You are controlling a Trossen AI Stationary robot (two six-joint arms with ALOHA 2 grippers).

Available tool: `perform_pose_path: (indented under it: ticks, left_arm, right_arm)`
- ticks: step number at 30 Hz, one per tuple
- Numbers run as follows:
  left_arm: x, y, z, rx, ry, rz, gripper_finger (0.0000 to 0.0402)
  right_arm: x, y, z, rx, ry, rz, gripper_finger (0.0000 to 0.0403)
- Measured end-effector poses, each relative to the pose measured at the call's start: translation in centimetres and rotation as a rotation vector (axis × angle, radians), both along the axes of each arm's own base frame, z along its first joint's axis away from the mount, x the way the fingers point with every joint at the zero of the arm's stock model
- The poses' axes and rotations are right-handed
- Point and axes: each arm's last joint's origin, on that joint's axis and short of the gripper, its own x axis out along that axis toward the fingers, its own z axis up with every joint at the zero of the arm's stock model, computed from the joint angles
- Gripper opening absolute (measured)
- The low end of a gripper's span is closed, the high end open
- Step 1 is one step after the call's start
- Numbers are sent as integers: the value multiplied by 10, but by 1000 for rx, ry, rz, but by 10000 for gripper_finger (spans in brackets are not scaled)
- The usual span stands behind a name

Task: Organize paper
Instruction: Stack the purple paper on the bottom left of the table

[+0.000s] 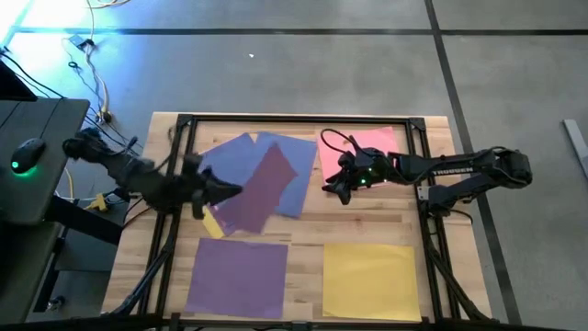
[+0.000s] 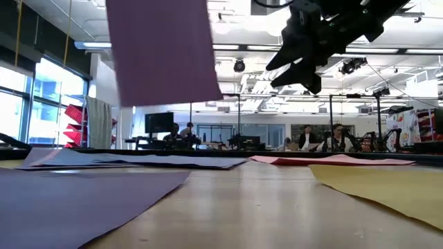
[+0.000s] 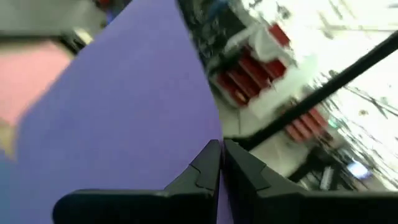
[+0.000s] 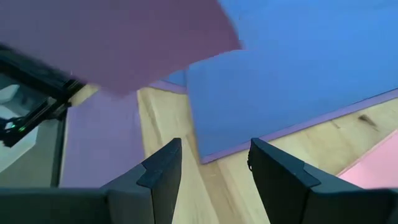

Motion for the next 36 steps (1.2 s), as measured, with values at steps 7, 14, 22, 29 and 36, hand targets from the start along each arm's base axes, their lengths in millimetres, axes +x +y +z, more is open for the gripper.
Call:
perform_pose_path:
  ticks: [7, 14, 22, 29, 36]
  left_arm:
    - [-24, -39, -74, -130, 128, 172, 0]
    - [-20, -77, -122, -207, 258, 114, 0]
    - [-13, -100, -165, -179, 594, 8, 0]
    - [-16, -111, -173, -173, 736, -131, 0]
    - [-15, -113, -173, -227, 722, -121, 0]
  right_arm:
    - [4, 24, 4, 75, -43, -14, 163]
    - [6, 60, 14, 128, -117, -78, 137]
    - [8, 92, 25, 102, -15, -32, 128]
    - [29, 99, 5, 15, 241, 174, 147]
    - [56, 76, -35, -128, 401, 191, 218]
